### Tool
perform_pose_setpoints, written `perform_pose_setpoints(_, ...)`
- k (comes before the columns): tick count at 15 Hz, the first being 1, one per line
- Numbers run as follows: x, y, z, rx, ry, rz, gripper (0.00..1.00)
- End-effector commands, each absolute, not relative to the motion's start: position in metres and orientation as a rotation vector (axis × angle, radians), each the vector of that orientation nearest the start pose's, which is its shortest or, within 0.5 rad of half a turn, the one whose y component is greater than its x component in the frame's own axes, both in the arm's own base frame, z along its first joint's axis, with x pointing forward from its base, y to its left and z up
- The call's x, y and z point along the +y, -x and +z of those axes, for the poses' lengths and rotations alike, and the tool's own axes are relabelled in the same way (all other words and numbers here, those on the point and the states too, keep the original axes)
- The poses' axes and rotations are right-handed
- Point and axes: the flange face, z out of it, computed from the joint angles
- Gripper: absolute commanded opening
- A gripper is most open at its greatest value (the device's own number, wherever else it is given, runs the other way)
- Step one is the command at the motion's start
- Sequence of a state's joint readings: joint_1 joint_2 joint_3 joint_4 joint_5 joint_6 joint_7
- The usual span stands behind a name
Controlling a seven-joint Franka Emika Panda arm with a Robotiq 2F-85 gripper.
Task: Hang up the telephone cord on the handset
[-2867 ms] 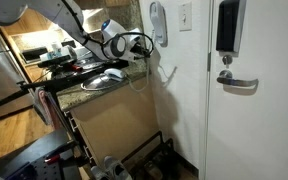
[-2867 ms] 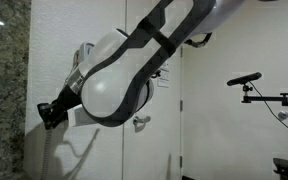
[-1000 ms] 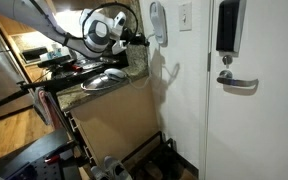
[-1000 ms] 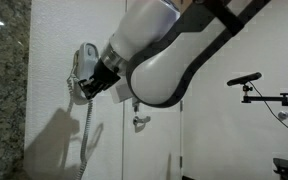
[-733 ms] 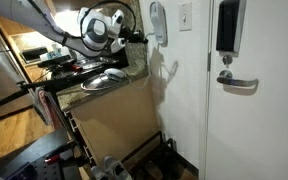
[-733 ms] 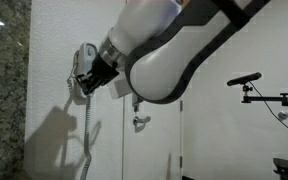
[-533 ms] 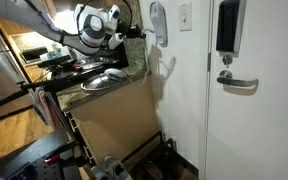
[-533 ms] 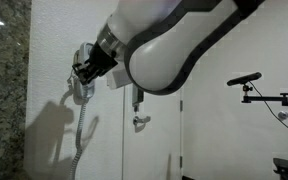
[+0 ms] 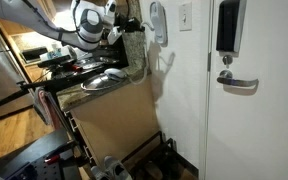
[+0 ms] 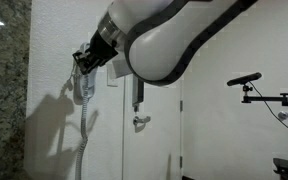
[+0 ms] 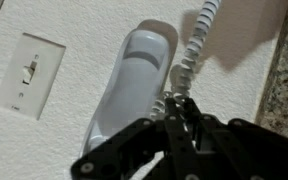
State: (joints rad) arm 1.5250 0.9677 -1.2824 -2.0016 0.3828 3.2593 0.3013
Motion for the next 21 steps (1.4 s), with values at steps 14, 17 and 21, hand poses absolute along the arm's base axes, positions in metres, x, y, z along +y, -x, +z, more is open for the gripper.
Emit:
perform_pose_setpoints(14,0.272,-0.571,0.455,-0.228,2.736,-2.088,0.03)
perform_pose_setpoints(17,0.259,-0.571,0.468,-0.184,2.728,-2.115,0.03)
perform_pose_setpoints(21,0.253,-0.578,0.465,-0.173,2.751,-2.117,0.13)
